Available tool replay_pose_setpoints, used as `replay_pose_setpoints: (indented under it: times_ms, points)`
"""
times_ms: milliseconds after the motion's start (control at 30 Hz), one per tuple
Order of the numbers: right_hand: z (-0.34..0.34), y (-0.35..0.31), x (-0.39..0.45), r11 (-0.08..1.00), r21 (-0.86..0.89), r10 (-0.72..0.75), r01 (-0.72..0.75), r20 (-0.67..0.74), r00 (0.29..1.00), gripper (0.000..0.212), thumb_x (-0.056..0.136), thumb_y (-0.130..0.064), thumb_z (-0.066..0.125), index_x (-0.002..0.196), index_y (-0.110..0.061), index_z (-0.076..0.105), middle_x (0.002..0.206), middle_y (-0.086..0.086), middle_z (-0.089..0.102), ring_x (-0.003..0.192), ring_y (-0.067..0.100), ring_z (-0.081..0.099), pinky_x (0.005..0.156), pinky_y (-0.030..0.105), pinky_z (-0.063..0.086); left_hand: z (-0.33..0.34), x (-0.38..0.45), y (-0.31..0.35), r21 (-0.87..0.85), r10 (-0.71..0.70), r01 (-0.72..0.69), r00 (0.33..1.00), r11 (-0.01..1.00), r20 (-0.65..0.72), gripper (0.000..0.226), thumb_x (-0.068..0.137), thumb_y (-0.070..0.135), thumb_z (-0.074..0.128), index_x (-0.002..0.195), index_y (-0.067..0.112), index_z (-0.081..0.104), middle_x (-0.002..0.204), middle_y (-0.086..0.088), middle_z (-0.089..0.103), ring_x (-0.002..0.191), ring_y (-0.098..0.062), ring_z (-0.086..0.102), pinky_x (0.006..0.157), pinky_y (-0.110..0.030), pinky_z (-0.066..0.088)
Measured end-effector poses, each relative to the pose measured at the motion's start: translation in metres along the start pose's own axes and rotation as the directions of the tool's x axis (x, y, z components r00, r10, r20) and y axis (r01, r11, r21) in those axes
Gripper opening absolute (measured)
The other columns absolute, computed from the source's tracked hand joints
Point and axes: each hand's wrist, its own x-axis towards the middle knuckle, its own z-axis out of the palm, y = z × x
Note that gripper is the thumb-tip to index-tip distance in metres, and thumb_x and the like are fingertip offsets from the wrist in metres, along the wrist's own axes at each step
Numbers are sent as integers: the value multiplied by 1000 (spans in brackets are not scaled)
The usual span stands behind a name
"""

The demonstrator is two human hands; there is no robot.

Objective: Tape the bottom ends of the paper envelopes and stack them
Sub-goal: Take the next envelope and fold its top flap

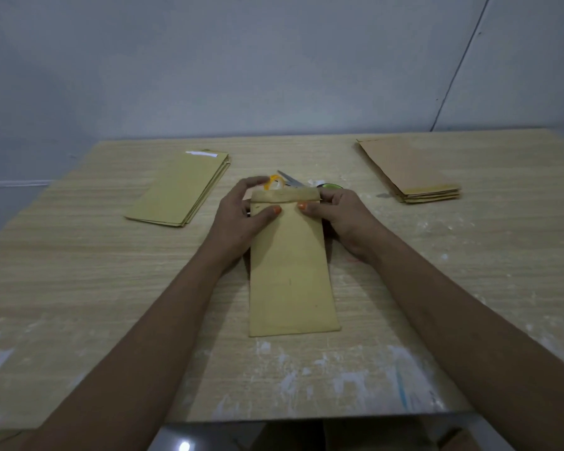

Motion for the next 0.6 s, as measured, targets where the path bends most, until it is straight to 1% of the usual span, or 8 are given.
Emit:
replay_pose_setpoints:
  times_ms: [67,167,233,300,367,467,533,600]
  points:
    - [-1,-1,0,1000,4,2,-2,2,1000,25,89,0,65,113,-3,70,97,10,74,84,20,71,73,31,58,0,0,1,-24,-30,29,999,999,-12,52,90,2,69,132,27,52,86,-8,73,71,-17,69,61,-29,56]
    - [-2,0,2,999,7,-33,33,11,999,23,88,7,62,99,-12,71,83,-1,74,76,13,70,66,25,55,1,1,0,-53,-42,43,999,998,18,34,93,0,64,124,11,62,86,-3,73,74,-13,67,65,-27,54]
    - [-2,0,2,999,12,-49,49,31,998,27,87,10,60,95,-12,73,80,-4,74,76,11,70,67,22,54,0,0,1,-49,-48,49,999,998,23,22,93,0,63,114,5,67,91,-5,72,80,-13,65,69,-27,53]
    - [-3,1,3,998,24,-53,52,67,996,34,86,12,58,88,-15,78,82,-4,74,80,10,69,71,21,54,0,0,1,-56,-48,50,998,997,34,17,93,1,63,108,5,70,92,-6,71,82,-13,64,71,-26,52]
    - [-3,2,3,998,12,-61,60,95,994,41,86,13,57,81,-20,81,83,-4,74,83,9,69,74,21,53,-1,0,2,-57,-41,45,997,997,60,16,94,-1,61,102,6,72,88,-3,72,80,-12,64,71,-24,51]
    - [-6,4,4,997,-17,-72,74,101,992,41,86,13,57,77,-20,81,82,-1,75,84,12,69,75,23,53,-1,-3,4,-16,-53,54,994,998,93,21,94,-4,56,98,8,74,86,-2,72,79,-11,63,71,-22,50]
    - [-6,4,4,995,-32,-88,92,104,991,39,86,12,57,75,-17,80,81,1,75,84,14,69,74,23,53,0,-3,6,32,-77,74,993,997,89,22,95,1,55,94,9,75,91,-2,73,84,-10,63,74,-21,49]
    - [-6,4,2,991,-65,-112,119,100,989,34,87,13,56,79,-11,79,81,2,75,84,13,69,73,22,53,1,-2,8,57,-101,98,993,993,52,23,98,17,57,89,10,78,95,-2,73,91,-10,63,79,-24,48]
